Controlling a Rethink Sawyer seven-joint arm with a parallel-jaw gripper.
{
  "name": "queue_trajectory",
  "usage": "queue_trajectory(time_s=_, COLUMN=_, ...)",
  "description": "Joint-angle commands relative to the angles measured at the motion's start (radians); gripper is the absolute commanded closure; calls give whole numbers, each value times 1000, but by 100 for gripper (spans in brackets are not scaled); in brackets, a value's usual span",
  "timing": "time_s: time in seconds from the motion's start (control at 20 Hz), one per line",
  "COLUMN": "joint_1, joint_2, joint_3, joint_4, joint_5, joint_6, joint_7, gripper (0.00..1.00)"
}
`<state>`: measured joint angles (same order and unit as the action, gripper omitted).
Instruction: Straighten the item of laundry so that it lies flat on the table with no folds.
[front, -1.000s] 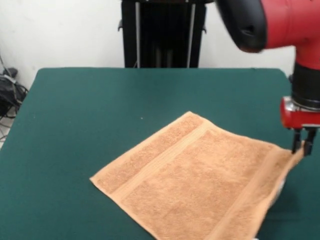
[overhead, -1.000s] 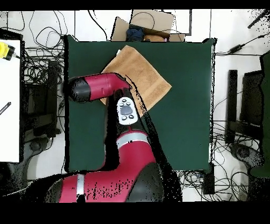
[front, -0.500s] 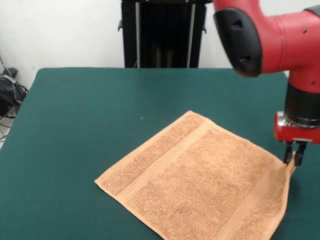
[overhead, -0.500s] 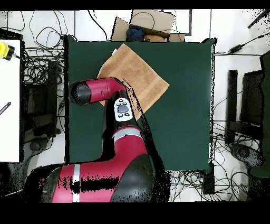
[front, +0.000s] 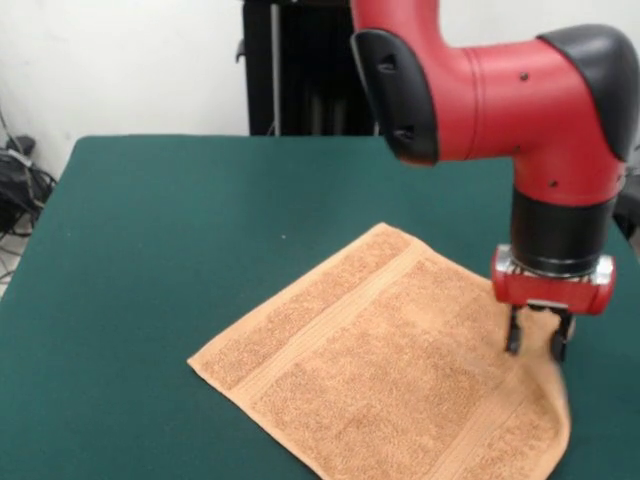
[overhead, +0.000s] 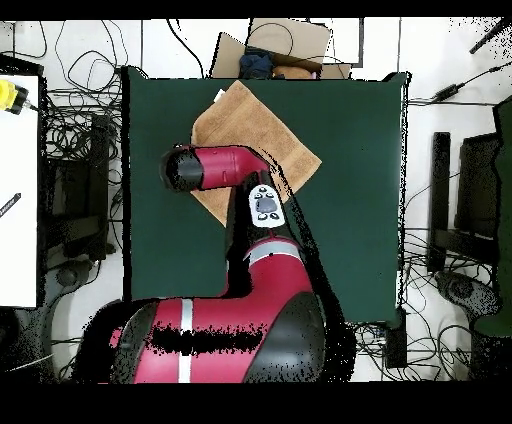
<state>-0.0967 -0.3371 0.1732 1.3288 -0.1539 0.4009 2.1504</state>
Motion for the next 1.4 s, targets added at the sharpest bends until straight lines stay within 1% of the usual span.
queue_trajectory(time_s=0.05, joint_1=-27, joint_2=26, joint_3=-12, joint_4=39, joint_5=-1, joint_6=-77, joint_7=117, gripper=0)
queue_trajectory(time_s=0.75, joint_1=-38, joint_2=4, joint_3=5, joint_4=61, joint_5=24, joint_6=-37, joint_7=119, gripper=0)
queue_trajectory(time_s=0.9, joint_1=-32, joint_2=0, joint_3=-3, joint_4=55, joint_5=28, joint_6=-22, joint_7=123, gripper=0)
queue_trajectory(time_s=1.1, joint_1=-21, joint_2=-4, joint_3=-13, joint_4=64, joint_5=34, joint_6=-37, joint_7=148, gripper=0)
queue_trajectory(time_s=1.2, joint_1=-37, joint_2=-48, joint_3=14, joint_4=106, joint_5=50, joint_6=-12, joint_7=143, gripper=0)
queue_trajectory(time_s=1.35, joint_1=-59, joint_2=-198, joint_3=38, joint_4=192, joint_5=102, joint_6=120, joint_7=134, gripper=0)
queue_trajectory(time_s=1.4, joint_1=-67, joint_2=-239, joint_3=45, joint_4=198, joint_5=121, joint_6=187, joint_7=115, gripper=0)
